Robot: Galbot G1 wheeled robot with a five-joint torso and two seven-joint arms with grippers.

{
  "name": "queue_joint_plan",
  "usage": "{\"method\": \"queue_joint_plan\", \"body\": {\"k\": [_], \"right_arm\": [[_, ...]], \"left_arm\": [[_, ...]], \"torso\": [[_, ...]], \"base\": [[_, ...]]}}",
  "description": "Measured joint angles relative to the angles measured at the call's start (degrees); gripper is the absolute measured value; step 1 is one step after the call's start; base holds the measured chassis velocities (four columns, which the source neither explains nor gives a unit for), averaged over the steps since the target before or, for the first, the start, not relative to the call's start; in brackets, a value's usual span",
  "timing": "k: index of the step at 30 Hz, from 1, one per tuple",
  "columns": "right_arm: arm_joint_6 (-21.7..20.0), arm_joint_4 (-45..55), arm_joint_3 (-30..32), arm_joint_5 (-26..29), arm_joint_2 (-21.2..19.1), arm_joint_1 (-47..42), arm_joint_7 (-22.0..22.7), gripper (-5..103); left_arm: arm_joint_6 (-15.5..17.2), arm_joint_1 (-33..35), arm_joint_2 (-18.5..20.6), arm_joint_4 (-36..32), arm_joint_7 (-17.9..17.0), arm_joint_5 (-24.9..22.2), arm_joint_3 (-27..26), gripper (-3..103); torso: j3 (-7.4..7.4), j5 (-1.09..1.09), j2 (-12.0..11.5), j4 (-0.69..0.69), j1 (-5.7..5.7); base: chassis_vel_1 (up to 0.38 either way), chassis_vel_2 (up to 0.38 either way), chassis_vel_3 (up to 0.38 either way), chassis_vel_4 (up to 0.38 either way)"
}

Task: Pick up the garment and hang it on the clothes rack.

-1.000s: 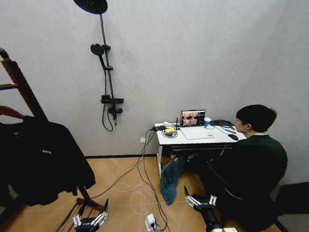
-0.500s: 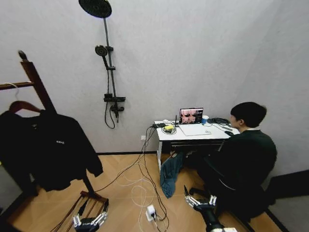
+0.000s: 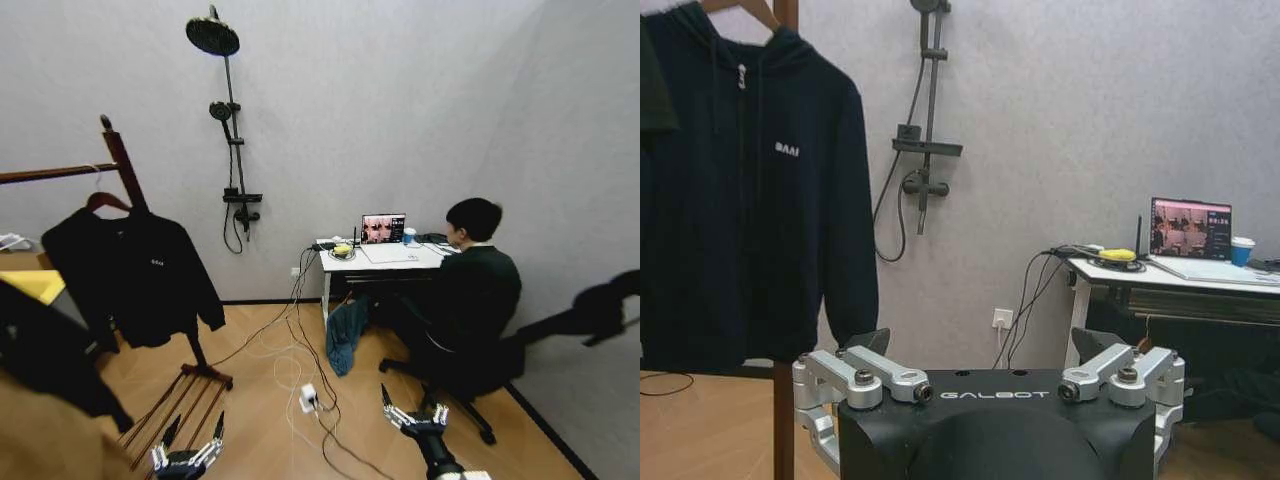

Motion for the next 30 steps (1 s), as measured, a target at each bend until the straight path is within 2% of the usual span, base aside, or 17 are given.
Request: {"method": "queue_joint_plan", "body": {"k": [2,4,5,7,9,12,13,17,18,22,23,27,28,30], "right_arm": [[0.0,0.0,0.0,0.0,0.0,0.0,0.0,100],[0.0,0.0,0.0,0.0,0.0,0.0,0.0,100],[0.0,0.0,0.0,0.0,0.0,0.0,0.0,100],[0.0,0.0,0.0,0.0,0.0,0.0,0.0,100],[0.0,0.0,0.0,0.0,0.0,0.0,0.0,100],[0.0,0.0,0.0,0.0,0.0,0.0,0.0,100],[0.0,0.0,0.0,0.0,0.0,0.0,0.0,100],[0.0,0.0,0.0,0.0,0.0,0.0,0.0,100],[0.0,0.0,0.0,0.0,0.0,0.0,0.0,100],[0.0,0.0,0.0,0.0,0.0,0.0,0.0,100],[0.0,0.0,0.0,0.0,0.0,0.0,0.0,100],[0.0,0.0,0.0,0.0,0.0,0.0,0.0,100],[0.0,0.0,0.0,0.0,0.0,0.0,0.0,100],[0.0,0.0,0.0,0.0,0.0,0.0,0.0,100]], "left_arm": [[0.0,0.0,0.0,0.0,0.0,0.0,0.0,100],[0.0,0.0,0.0,0.0,0.0,0.0,0.0,100],[0.0,0.0,0.0,0.0,0.0,0.0,0.0,100],[0.0,0.0,0.0,0.0,0.0,0.0,0.0,100],[0.0,0.0,0.0,0.0,0.0,0.0,0.0,100],[0.0,0.0,0.0,0.0,0.0,0.0,0.0,100],[0.0,0.0,0.0,0.0,0.0,0.0,0.0,100],[0.0,0.0,0.0,0.0,0.0,0.0,0.0,100],[0.0,0.0,0.0,0.0,0.0,0.0,0.0,100],[0.0,0.0,0.0,0.0,0.0,0.0,0.0,100],[0.0,0.0,0.0,0.0,0.0,0.0,0.0,100],[0.0,0.0,0.0,0.0,0.0,0.0,0.0,100],[0.0,0.0,0.0,0.0,0.0,0.0,0.0,100],[0.0,0.0,0.0,0.0,0.0,0.0,0.0,100]], "torso": [[0.02,0.01,0.0,0.02,0.02],[0.03,-0.11,0.0,0.02,0.06],[0.01,-0.01,0.0,0.0,0.01],[0.01,0.01,0.0,0.02,0.01],[0.03,-0.1,0.0,0.01,0.07],[0.01,0.03,0.0,0.02,0.02],[0.04,-0.05,0.0,0.01,0.06],[0.03,-0.08,0.0,0.0,0.05],[0.01,-0.01,0.0,0.01,0.02],[0.02,-0.09,0.0,0.0,0.05],[0.02,0.0,0.0,0.01,0.02],[0.02,-0.07,0.0,-0.01,0.04],[0.01,0.01,0.0,0.01,0.02],[0.02,0.01,0.0,0.01,0.03]], "base": [[0.373,-0.368,-0.421,0.351],[0.369,-0.381,-0.333,0.394],[0.34,-0.393,-0.35,0.327],[0.343,-0.361,-0.35,0.341],[0.357,-0.363,-0.352,0.361],[0.365,-0.358,-0.348,0.322],[0.375,-0.344,-0.361,0.378],[0.344,-0.368,-0.355,0.375],[0.367,-0.31,-0.363,0.339],[0.343,-0.365,-0.352,0.369],[0.347,-0.341,-0.373,0.36],[0.349,-0.373,-0.359,0.348],[0.346,-0.312,-0.364,0.317],[0.38,-0.312,-0.364,0.353]]}}
